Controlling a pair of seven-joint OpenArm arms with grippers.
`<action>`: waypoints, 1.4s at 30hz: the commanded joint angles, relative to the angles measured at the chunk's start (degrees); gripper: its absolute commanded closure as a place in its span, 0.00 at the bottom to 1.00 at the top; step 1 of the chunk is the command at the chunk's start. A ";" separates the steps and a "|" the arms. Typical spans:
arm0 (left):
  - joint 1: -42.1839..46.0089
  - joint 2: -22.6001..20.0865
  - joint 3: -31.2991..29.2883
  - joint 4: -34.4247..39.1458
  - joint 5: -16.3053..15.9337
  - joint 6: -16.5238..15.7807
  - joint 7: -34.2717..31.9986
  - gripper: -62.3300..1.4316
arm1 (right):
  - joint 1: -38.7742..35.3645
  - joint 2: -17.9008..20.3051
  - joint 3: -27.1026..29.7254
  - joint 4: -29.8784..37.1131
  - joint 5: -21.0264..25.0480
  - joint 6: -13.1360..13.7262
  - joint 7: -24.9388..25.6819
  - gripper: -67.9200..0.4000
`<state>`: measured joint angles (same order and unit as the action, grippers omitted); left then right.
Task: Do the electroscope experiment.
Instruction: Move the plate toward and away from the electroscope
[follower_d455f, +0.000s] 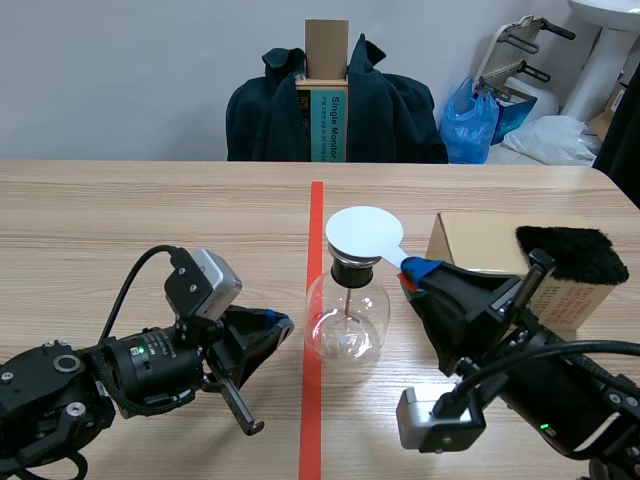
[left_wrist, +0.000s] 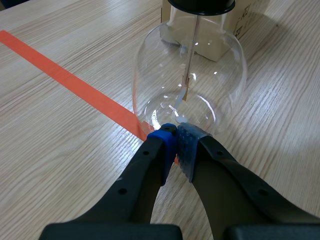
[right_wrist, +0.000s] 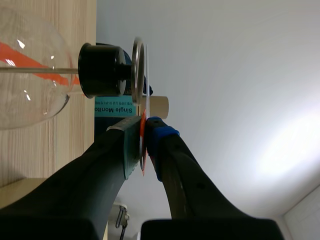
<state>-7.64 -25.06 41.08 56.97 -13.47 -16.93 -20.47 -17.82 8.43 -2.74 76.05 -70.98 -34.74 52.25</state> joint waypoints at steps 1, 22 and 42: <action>-0.74 0.28 -0.50 1.16 -0.39 -0.13 -1.16 0.94 | 0.37 0.76 0.15 0.59 0.63 -0.48 0.63 0.98; -0.74 0.28 -0.50 1.16 -0.39 -0.13 -1.16 0.94 | 0.37 0.76 0.15 0.59 0.63 -0.46 4.09 0.98; -0.59 0.26 -0.50 1.16 -0.39 -0.15 -1.18 0.94 | 0.35 0.76 0.20 0.59 0.63 -0.46 -10.80 0.98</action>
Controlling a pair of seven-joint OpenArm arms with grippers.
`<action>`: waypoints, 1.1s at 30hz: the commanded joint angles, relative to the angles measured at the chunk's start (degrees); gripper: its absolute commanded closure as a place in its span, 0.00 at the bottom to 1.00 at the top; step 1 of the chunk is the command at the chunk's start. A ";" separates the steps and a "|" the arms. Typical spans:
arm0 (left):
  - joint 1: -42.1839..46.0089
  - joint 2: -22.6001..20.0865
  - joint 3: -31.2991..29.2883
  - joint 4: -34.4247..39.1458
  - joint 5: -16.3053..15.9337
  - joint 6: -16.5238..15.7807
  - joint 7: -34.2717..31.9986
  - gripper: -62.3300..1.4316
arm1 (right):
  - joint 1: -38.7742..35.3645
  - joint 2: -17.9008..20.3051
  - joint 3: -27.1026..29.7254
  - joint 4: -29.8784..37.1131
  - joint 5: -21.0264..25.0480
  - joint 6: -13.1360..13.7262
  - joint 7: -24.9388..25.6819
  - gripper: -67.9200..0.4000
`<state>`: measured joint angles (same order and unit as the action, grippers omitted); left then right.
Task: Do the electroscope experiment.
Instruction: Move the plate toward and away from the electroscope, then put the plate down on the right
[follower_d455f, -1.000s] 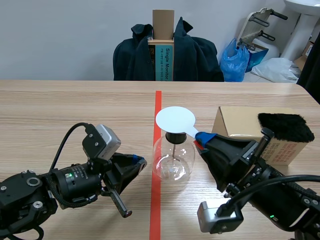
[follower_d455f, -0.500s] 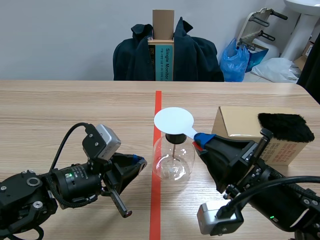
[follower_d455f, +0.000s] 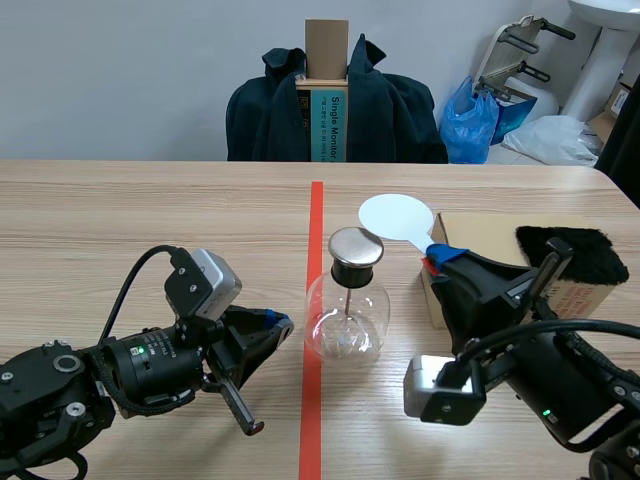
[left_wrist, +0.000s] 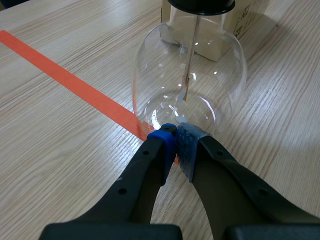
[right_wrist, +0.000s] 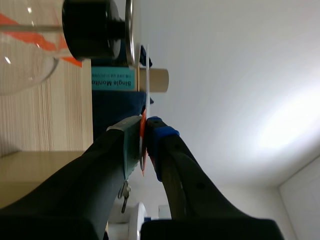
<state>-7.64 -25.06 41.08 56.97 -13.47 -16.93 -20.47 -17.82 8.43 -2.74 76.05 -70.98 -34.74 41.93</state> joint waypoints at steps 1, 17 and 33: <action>-0.59 0.26 -0.50 1.16 -0.39 -0.15 -1.18 0.94 | 0.35 0.76 0.20 0.59 0.63 -0.46 -1.95 0.98; -0.61 0.24 -0.63 1.27 -0.39 -0.15 -1.16 0.93 | -5.09 1.73 7.32 1.40 1.57 -5.95 -11.28 0.98; 18.18 -16.04 -9.73 30.82 -0.85 -0.33 -0.92 0.93 | -1.20 1.68 2.05 0.44 2.62 5.27 -21.81 0.98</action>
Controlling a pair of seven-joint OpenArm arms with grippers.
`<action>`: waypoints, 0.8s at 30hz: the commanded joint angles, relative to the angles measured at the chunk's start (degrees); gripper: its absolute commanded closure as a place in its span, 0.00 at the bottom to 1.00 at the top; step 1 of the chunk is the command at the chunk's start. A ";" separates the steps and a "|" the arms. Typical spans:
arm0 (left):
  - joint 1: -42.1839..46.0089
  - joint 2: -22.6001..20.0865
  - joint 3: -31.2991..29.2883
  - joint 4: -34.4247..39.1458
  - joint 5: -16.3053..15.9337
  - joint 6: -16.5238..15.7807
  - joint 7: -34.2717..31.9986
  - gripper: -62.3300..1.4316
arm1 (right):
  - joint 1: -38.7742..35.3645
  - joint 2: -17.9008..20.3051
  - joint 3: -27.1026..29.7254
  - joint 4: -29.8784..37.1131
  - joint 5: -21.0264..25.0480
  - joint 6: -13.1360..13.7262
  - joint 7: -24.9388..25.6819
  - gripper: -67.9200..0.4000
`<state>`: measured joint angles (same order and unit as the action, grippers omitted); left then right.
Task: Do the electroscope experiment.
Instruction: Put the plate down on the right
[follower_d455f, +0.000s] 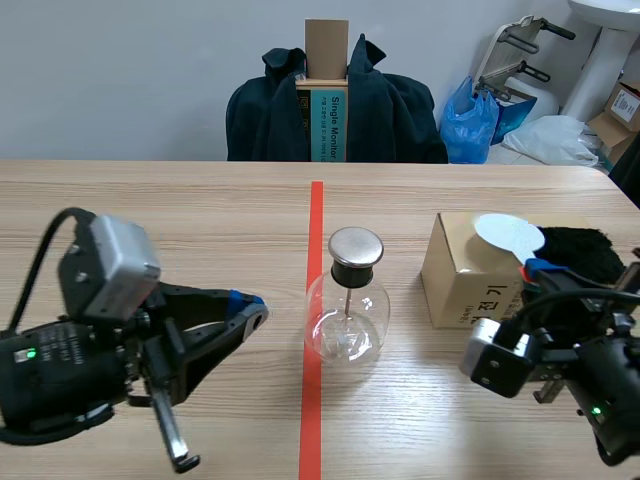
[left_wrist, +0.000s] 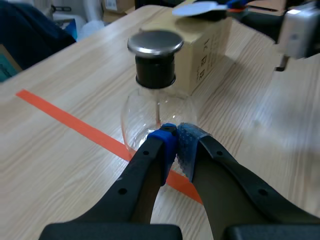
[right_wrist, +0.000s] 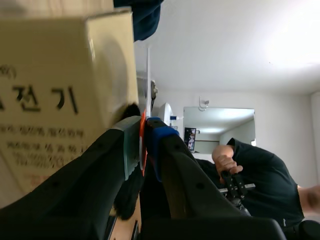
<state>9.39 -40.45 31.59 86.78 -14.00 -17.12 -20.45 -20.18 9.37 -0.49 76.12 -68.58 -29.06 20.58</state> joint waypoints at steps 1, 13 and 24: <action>3.34 -2.14 -1.31 3.45 -0.33 -0.13 -0.92 0.93 | 1.49 0.76 -1.03 0.09 0.22 -0.39 -1.14 0.98; 22.51 -8.48 -15.50 17.40 -0.31 -0.13 -0.50 0.87 | 2.91 0.81 -3.13 -3.76 -0.24 1.31 -3.89 0.96; 22.97 -8.35 -17.59 17.44 -0.33 -0.13 0.17 0.00 | 2.47 0.79 -3.13 -4.09 0.07 1.27 -4.90 0.02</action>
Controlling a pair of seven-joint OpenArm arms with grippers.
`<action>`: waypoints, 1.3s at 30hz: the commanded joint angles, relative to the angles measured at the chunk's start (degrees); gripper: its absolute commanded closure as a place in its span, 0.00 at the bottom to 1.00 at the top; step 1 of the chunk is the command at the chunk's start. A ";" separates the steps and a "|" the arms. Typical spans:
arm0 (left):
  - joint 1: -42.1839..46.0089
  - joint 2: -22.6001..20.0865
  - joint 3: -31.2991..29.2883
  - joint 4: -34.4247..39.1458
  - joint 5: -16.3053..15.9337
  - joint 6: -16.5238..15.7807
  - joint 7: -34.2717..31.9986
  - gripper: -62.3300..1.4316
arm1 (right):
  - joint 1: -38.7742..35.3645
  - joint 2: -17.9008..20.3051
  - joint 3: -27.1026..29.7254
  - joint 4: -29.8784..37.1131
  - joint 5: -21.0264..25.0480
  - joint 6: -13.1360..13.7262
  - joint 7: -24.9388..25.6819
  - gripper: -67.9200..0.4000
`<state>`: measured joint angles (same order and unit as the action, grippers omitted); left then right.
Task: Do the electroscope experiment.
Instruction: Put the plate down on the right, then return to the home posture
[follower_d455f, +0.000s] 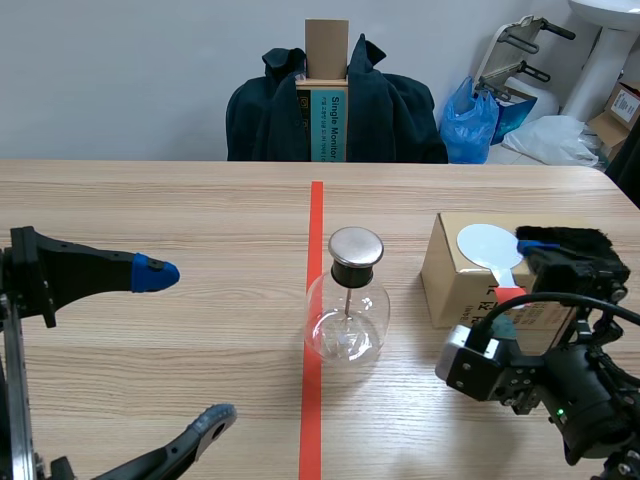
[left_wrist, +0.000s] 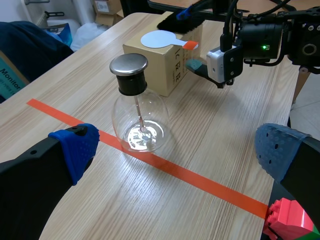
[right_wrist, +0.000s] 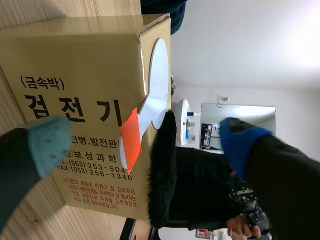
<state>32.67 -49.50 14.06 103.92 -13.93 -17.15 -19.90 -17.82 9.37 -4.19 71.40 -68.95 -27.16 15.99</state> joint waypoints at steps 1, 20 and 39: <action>-0.31 0.85 -0.07 0.31 -0.39 -0.11 -0.04 0.00 | -0.24 0.83 0.59 0.63 0.92 -0.96 -0.31 0.00; -0.31 1.07 -0.07 0.31 -0.35 -0.09 0.33 0.00 | -22.64 20.83 0.57 8.20 54.12 5.92 13.38 0.00; -0.31 4.87 -0.07 0.28 0.07 -0.09 4.74 0.00 | -19.15 31.89 -0.13 43.12 93.46 21.88 7.02 0.00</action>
<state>32.53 -44.77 14.06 103.81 -13.47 -17.15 -14.39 -37.56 41.30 -4.36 114.78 24.08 -4.71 23.33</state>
